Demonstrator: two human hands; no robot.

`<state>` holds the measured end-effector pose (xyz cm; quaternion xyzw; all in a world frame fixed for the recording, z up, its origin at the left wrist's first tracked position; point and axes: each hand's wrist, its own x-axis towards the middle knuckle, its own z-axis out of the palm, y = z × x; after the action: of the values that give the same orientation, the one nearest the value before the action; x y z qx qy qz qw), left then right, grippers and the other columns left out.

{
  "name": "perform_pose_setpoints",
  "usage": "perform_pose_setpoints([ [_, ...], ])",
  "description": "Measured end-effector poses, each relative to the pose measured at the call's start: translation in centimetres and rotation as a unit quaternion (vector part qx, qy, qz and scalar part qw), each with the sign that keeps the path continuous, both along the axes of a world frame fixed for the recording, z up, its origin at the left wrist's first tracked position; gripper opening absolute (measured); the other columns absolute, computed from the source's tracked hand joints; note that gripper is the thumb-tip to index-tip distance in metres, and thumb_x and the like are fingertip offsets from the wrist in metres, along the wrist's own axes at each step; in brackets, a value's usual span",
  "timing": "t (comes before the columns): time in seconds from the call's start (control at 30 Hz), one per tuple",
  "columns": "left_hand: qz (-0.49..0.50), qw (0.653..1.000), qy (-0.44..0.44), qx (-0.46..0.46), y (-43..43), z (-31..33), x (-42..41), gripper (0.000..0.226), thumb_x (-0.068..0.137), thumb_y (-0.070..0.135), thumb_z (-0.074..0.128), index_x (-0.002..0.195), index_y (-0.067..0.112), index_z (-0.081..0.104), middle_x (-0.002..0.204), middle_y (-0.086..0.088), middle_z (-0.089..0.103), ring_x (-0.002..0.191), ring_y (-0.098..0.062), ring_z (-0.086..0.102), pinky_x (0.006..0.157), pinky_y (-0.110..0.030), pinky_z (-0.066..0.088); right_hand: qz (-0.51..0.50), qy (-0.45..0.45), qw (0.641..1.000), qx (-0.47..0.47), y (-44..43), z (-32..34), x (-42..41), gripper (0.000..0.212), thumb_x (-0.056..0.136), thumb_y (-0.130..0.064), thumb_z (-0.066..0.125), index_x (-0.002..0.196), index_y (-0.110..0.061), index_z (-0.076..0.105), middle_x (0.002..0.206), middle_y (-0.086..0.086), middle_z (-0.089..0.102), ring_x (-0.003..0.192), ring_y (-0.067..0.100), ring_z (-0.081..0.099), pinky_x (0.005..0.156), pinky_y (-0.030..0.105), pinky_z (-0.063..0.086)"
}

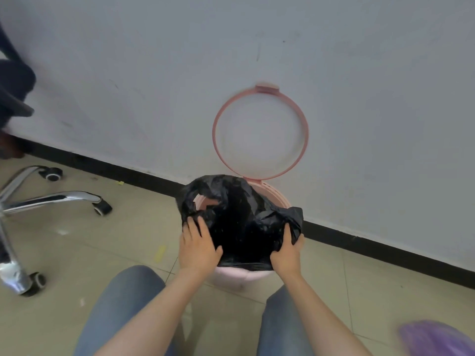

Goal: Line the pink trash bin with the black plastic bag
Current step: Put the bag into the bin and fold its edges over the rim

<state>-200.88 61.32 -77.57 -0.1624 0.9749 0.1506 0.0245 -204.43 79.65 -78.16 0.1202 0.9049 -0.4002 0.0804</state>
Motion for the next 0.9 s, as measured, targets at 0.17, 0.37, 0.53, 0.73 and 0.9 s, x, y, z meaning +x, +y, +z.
perform_pose_setpoints([
  [0.17,0.088,0.973,0.03,0.211,0.4,-1.3,1.2,0.098,0.085,0.044,0.054,0.141,-0.001,-0.012,0.154,-0.021,-0.011,0.14,-0.034,0.021,0.111,-0.035,0.033,0.001,-0.015,1.0,0.024,-0.1,0.1,-0.7,0.081,0.082,0.012,0.045,0.145,-0.025,0.01,0.154,0.017,-0.014,0.129,0.04,0.034,0.099,0.034,0.04],
  [0.37,0.107,0.922,0.073,0.366,0.6,-2.4,2.4,0.111,0.079,0.047,0.061,0.139,0.013,-0.026,0.156,-0.007,-0.016,0.144,-0.025,0.009,0.112,-0.034,0.023,0.011,-0.011,0.999,0.033,-0.2,0.2,-1.0,0.08,0.082,0.011,0.045,0.145,-0.024,0.011,0.155,0.017,-0.014,0.128,0.039,0.036,0.097,0.033,0.041],
  [0.53,0.055,0.904,0.071,0.418,0.4,-3.6,4.3,0.119,0.073,0.043,0.07,0.139,0.018,-0.026,0.157,-0.004,-0.01,0.144,-0.019,0.002,0.115,-0.032,0.012,0.065,0.012,0.996,-0.063,1.2,-0.2,-0.3,0.081,0.085,-0.003,0.056,0.145,-0.029,0.007,0.154,0.013,-0.019,0.144,0.029,0.004,0.107,0.029,0.025],
  [0.73,0.034,0.91,0.07,0.407,0.2,-3.9,5.2,0.12,0.072,0.039,0.072,0.138,0.021,-0.027,0.157,-0.004,0.01,0.141,-0.021,0.02,0.113,-0.035,0.024,0.176,0.042,0.982,-0.046,3.4,-2.4,2.3,0.084,0.087,-0.041,0.055,0.141,-0.038,-0.008,0.155,0.001,-0.023,0.142,0.012,-0.014,0.114,0.033,0.008],
  [0.9,0.038,0.93,0.078,0.357,0.2,-3.6,5.4,0.122,0.068,0.039,0.076,0.142,0.017,-0.019,0.154,-0.007,0.02,0.139,-0.023,0.026,0.111,-0.037,0.03,0.218,0.077,0.972,0.053,4.9,-1.5,2.5,0.083,0.088,-0.047,0.05,0.139,-0.038,-0.015,0.157,0.004,-0.009,0.143,0.027,0.014,0.111,0.034,0.028],
])
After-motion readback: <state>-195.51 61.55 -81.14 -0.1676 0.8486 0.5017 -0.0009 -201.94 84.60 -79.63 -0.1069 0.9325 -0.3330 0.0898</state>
